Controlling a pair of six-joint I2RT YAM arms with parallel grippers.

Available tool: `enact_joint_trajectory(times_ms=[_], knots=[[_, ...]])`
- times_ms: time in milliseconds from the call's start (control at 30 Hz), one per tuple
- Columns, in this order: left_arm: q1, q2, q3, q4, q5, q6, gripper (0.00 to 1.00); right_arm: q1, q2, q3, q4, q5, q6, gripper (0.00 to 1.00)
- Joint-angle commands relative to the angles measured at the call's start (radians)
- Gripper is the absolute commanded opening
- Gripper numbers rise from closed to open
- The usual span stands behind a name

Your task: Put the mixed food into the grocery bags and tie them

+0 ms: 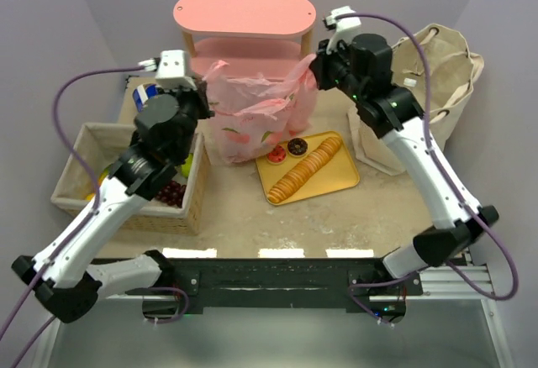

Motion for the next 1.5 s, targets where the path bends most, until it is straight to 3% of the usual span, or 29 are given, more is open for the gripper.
enact_joint_trajectory(times_ms=[0,200,400,800,967,1267,1367,1400,1467], knots=[[0.007,-0.103,0.001,0.144,-0.109,0.038,0.00,0.000,-0.155,-0.074,0.265,0.057,-0.027,0.00],[0.009,-0.173,-0.006,0.192,0.024,0.088,0.00,-0.002,-0.229,-0.065,0.182,0.032,-0.010,0.00],[0.007,-0.226,0.006,0.128,0.159,0.040,0.00,-0.002,-0.337,-0.111,0.036,-0.014,0.002,0.00],[0.007,-0.329,-0.128,-0.035,0.210,-0.073,0.00,0.000,-0.485,-0.267,-0.156,-0.156,0.160,0.00],[0.007,-0.390,-0.129,-0.023,0.144,-0.073,0.00,0.000,-0.485,-0.258,-0.191,-0.204,0.174,0.00],[0.007,-0.434,-0.123,-0.104,0.196,-0.106,0.00,0.000,-0.540,-0.261,-0.269,-0.193,0.172,0.00],[0.007,-0.447,-0.192,-0.130,0.251,-0.104,0.00,0.000,-0.560,-0.356,-0.266,-0.263,0.188,0.13],[0.008,-0.449,-0.210,-0.138,0.273,-0.110,0.00,-0.002,-0.554,-0.377,-0.266,-0.290,0.191,0.36],[0.007,-0.444,-0.259,-0.141,0.349,-0.115,0.00,-0.002,-0.533,-0.407,-0.277,-0.377,0.201,0.65]])
